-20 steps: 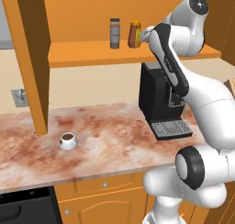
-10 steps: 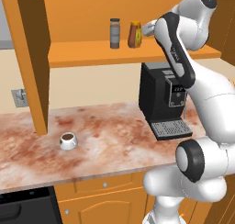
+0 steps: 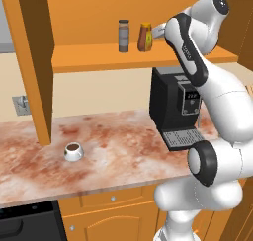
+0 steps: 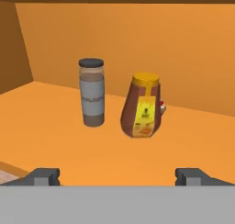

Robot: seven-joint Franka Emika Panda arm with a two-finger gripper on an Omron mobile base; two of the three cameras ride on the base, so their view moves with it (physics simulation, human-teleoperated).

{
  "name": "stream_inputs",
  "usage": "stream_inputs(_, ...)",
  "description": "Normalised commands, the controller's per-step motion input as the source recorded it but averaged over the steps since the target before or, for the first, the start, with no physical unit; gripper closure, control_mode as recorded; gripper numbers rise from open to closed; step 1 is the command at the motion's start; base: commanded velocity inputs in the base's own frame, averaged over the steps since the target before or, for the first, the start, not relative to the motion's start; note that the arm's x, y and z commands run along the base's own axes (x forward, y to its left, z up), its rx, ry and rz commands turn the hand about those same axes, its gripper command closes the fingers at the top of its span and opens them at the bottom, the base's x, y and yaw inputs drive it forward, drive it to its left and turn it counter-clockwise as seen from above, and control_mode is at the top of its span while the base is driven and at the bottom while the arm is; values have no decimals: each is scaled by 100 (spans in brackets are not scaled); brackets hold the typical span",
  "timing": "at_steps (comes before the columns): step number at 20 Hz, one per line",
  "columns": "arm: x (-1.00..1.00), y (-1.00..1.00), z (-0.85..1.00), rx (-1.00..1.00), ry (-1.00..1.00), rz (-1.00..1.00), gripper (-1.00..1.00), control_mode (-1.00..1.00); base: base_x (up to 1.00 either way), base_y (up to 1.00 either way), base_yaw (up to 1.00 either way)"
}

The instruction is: Pick the cinnamon and honey bottle from the cabinet and place them next to the mug.

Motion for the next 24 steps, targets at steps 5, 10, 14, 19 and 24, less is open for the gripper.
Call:
stream_inputs(5, 27, 0, 7, 0, 5, 0, -100, -100, 0, 0, 0)
stream_inputs(10, 35, 1, 3, -1, 13, -2, -100, -100, 0, 0, 0)
stream_inputs(14, 30, 2, 0, 0, 4, -2, -100, -100, 0, 0, 0)
stream_inputs(19, 33, 6, 0, 0, 0, 0, -100, -100, 0, 0, 0)
stream_inputs(24, 36, 0, 0, 0, 0, 0, -100, -100, 0, 0, 0)
